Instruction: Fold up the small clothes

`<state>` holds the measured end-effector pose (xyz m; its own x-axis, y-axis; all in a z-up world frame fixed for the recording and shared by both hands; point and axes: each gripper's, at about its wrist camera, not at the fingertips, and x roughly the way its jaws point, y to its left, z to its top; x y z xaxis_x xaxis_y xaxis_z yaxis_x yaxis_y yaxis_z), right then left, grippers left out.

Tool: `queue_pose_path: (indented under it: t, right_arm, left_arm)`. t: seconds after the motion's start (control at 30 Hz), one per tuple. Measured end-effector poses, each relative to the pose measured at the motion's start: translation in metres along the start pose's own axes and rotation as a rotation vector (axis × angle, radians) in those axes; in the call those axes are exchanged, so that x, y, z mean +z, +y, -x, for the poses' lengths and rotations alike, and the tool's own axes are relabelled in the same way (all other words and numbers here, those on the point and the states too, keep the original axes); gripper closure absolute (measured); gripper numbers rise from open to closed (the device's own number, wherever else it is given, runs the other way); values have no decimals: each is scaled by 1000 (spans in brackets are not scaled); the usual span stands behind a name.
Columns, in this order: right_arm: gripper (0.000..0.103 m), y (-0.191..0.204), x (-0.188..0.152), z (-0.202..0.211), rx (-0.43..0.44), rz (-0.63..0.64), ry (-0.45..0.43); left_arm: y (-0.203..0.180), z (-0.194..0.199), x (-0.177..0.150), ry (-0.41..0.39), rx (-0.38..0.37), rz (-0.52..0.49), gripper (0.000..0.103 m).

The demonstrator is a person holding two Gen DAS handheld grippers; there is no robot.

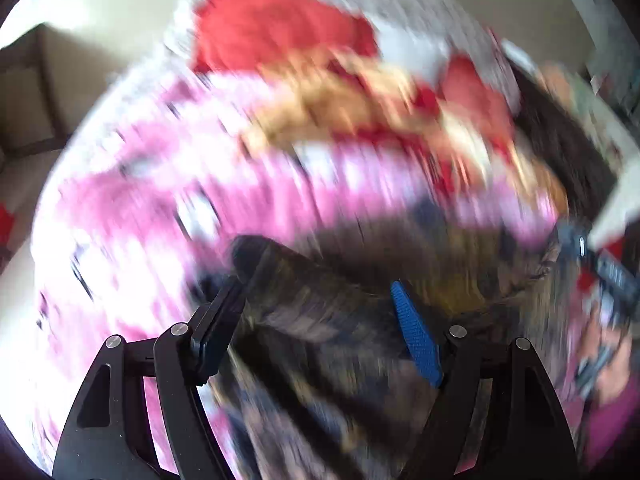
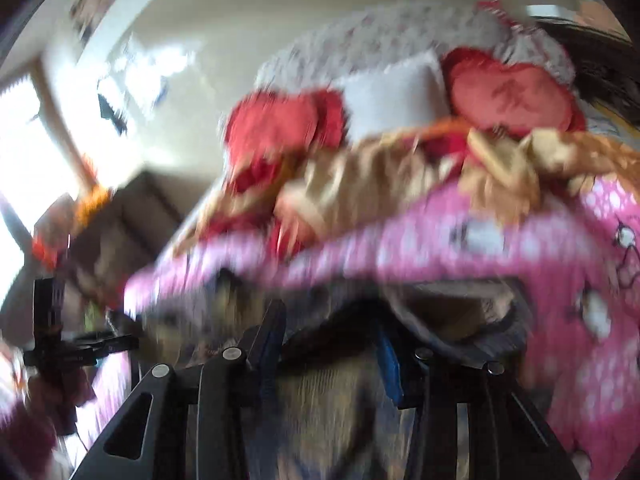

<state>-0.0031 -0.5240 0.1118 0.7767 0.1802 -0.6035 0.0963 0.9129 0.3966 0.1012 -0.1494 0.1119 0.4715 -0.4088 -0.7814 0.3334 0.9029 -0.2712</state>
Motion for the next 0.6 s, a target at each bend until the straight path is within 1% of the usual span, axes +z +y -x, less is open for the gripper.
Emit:
queue_pose_path:
  t: [0.03, 0.1, 0.17, 0.2, 0.23, 0.27, 0.33, 0.4, 0.47, 0.5, 0.6]
  right_arm:
    - [62, -1, 9, -2, -15, -23, -20]
    - [62, -4, 20, 3, -27, -67, -54]
    - [60, 1, 18, 15, 3, -68, -63]
    - [57, 6, 15, 19, 3, -44, -64]
    - [57, 12, 10, 23, -10, -4, -62]
    - [57, 19, 1, 27, -42, 54, -50]
    - [57, 22, -14, 31, -76, 111, -6]
    - [57, 14, -29, 21, -123, 132, 58]
    - [56, -2, -40, 1, -210, 122, 128]
    - [56, -10, -43, -8, -213, 104, 160]
    - [55, -1, -42, 6, -206, 107, 138]
  left_arm:
    - [6, 6, 10, -27, -17, 43, 27]
    - [18, 19, 19, -56, -61, 104, 27]
    - [23, 31, 18, -75, -82, 100, 27]
    - [25, 36, 14, -80, -74, 82, 27]
    - [28, 37, 12, -72, -64, 71, 27]
    - [30, 38, 4, -54, -59, 62, 27]
    - [36, 33, -16, -12, -66, 59, 27]
    - [39, 28, -35, 38, -54, 61, 27]
    - [42, 19, -56, 95, -53, 67, 27]
    - [44, 18, -68, 112, -53, 77, 27]
    - [48, 27, -96, 129, -88, 88, 27]
